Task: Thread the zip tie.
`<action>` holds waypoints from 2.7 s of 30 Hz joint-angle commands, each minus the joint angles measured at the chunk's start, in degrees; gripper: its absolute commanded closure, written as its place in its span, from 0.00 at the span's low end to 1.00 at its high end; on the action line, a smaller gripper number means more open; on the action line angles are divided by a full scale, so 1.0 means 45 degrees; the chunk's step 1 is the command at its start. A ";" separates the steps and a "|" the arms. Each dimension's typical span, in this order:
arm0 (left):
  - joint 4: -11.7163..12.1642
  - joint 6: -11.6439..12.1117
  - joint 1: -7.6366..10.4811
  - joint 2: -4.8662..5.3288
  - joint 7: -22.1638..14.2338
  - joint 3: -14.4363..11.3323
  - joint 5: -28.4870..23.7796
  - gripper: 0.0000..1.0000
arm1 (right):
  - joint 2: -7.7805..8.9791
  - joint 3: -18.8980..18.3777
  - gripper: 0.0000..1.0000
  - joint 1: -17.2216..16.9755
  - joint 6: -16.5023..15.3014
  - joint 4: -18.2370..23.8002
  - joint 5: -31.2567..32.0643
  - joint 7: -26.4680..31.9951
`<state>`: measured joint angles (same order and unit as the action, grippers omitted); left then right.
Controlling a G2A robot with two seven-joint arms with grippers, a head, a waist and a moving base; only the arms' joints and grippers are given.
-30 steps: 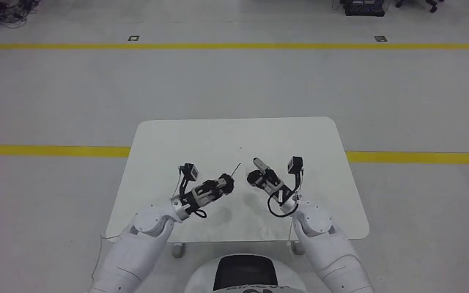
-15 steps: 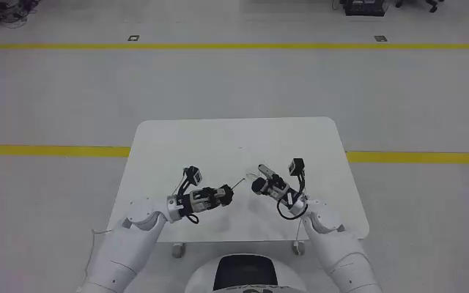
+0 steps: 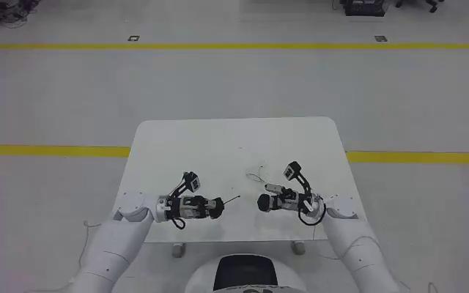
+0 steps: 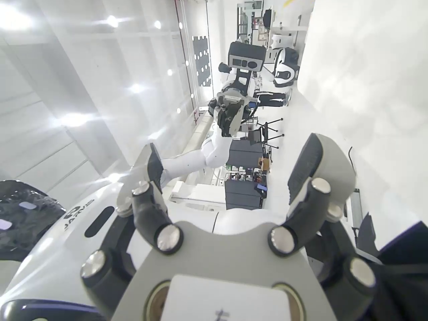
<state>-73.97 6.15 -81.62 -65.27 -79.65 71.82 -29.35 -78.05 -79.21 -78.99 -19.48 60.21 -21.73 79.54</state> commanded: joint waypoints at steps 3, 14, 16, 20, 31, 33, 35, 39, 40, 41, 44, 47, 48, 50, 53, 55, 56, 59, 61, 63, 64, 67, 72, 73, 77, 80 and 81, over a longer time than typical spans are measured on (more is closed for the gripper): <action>-0.0118 -0.0076 -0.0041 -0.0003 0.0203 -0.0153 0.0147 1.00 | -0.0004 0.0046 0.00 -0.0025 0.0054 0.0054 -0.0033 -0.0064; -0.0087 -0.0483 0.0574 0.0060 0.0023 -0.1746 0.0588 1.00 | 0.0415 0.1463 0.00 0.0371 0.0460 -0.0111 -0.0412 0.0024; -0.0087 -0.0483 0.0574 0.0060 0.0023 -0.1746 0.0588 1.00 | 0.0415 0.1463 0.00 0.0371 0.0460 -0.0111 -0.0412 0.0024; -0.0256 -0.0509 0.0534 0.0047 0.0845 -0.1922 0.0590 1.00 | 0.0467 0.1521 0.00 0.0208 0.0449 0.0116 -0.0480 -0.0143; -0.0225 0.0244 0.0538 0.0125 0.1124 -0.2229 -0.0063 1.00 | 0.1043 0.2354 0.58 0.0259 0.0097 0.0000 -0.1786 0.0024; -0.0207 0.0294 0.0553 0.0156 0.1107 -0.2275 -0.0086 1.00 | 0.1152 0.2480 0.62 0.0345 0.0000 -0.0148 -0.1950 0.0024; -0.0187 0.0320 0.0561 0.0186 0.1075 -0.2302 -0.0109 1.00 | 0.1232 0.2568 0.64 0.0415 0.0000 -0.0232 -0.2085 0.0024; -0.0165 0.0372 0.0562 0.0248 0.1091 -0.2353 -0.0180 1.00 | 0.1370 0.2802 0.72 0.0496 0.0000 -0.0249 -0.2281 0.0024; -0.0153 0.0384 0.0563 0.0266 0.1104 -0.2369 -0.0202 1.00 | 0.1403 0.2897 0.73 0.0513 0.0000 -0.0234 -0.2306 0.0024; -0.0149 0.0387 0.0567 0.0279 0.1116 -0.2385 -0.0215 1.00 | 0.1427 0.2974 0.74 0.0529 0.0000 -0.0214 -0.2325 0.0024; -0.0151 0.0386 0.0587 0.0318 0.1135 -0.2449 -0.0262 1.00 | 0.1505 0.3217 0.76 0.0573 0.0000 -0.0154 -0.2433 0.0024; -0.0146 0.0412 0.0610 0.0353 0.1122 -0.2516 -0.0350 1.00 | 0.1580 0.3426 0.79 0.0631 0.0000 -0.0141 -0.2503 0.0024; -0.0142 0.0418 0.0620 0.0364 0.1127 -0.2537 -0.0363 1.00 | 0.1600 0.3470 0.80 0.0648 0.0000 -0.0143 -0.2533 0.0024; -0.0137 0.0424 0.0633 0.0386 0.1144 -0.2599 -0.0393 1.00 | 0.1645 0.3550 0.85 0.0681 0.0000 -0.0145 -0.2599 0.0024; -0.0136 0.0427 0.0668 0.0416 0.1174 -0.2695 -0.0402 1.00 | 0.1703 0.3632 0.91 0.0710 0.0000 -0.0152 -0.2670 0.0024; -0.0141 0.0437 0.0684 0.0435 0.1182 -0.2743 -0.0422 1.00 | 0.1730 0.3669 0.89 0.0724 0.0000 -0.0167 -0.2715 0.0024; -0.0139 0.0440 0.0694 0.0446 0.1186 -0.2762 -0.0434 1.00 | 0.1742 0.3685 0.88 0.0732 0.0000 -0.0171 -0.2731 0.0024; -0.0128 0.0425 0.0725 0.0481 0.1194 -0.2828 -0.0472 1.00 | 0.1773 0.3737 0.86 0.0752 0.0000 -0.0173 -0.2771 0.0024; -0.0119 0.0418 0.0745 0.0507 0.1212 -0.2866 -0.0491 1.00 | 0.1790 0.3765 0.81 0.0766 0.0000 -0.0178 -0.2811 0.0024; -0.0114 0.0406 0.0764 0.0533 0.1227 -0.2907 -0.0506 1.00 | 0.1802 0.3790 0.80 0.0781 0.0000 -0.0189 -0.2859 0.0024; -0.0114 0.0405 0.0774 0.0544 0.1233 -0.2924 -0.0510 1.00 | 0.1808 0.3800 0.80 0.0792 0.0000 -0.0197 -0.2868 0.0024; -0.0130 0.0415 0.0794 0.0579 0.1215 -0.2999 -0.0528 1.00 | 0.1816 0.3855 0.82 0.0833 0.0000 -0.0230 -0.2887 0.0024; -0.0159 0.0392 0.0831 0.0625 0.1216 -0.3151 -0.0539 1.00 | 0.1811 0.3960 0.82 0.0906 0.0000 -0.0311 -0.2894 0.0024; -0.0158 0.0376 0.0850 0.0635 0.1241 -0.3188 -0.0546 1.00 | 0.1810 0.3970 0.82 0.0916 0.0000 -0.0329 -0.2914 0.0024; -0.0157 0.0370 0.0902 0.0667 0.1266 -0.3296 -0.0591 1.00 | 0.1807 0.4019 0.81 0.0941 0.0000 -0.0365 -0.2933 0.0024; -0.0144 0.0377 0.0940 0.0694 0.1286 -0.3369 -0.0628 1.00 | 0.1808 0.4054 0.86 0.0962 0.0000 -0.0393 -0.2929 0.0024; -0.0138 0.0377 0.0950 0.0702 0.1299 -0.3389 -0.0638 1.00 | 0.1809 0.4062 0.92 0.0967 0.0000 -0.0401 -0.2927 0.0024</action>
<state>-74.62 7.85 -77.39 -62.15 -73.85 56.65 -32.17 -69.91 -60.96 -74.65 -19.48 58.44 -34.91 79.64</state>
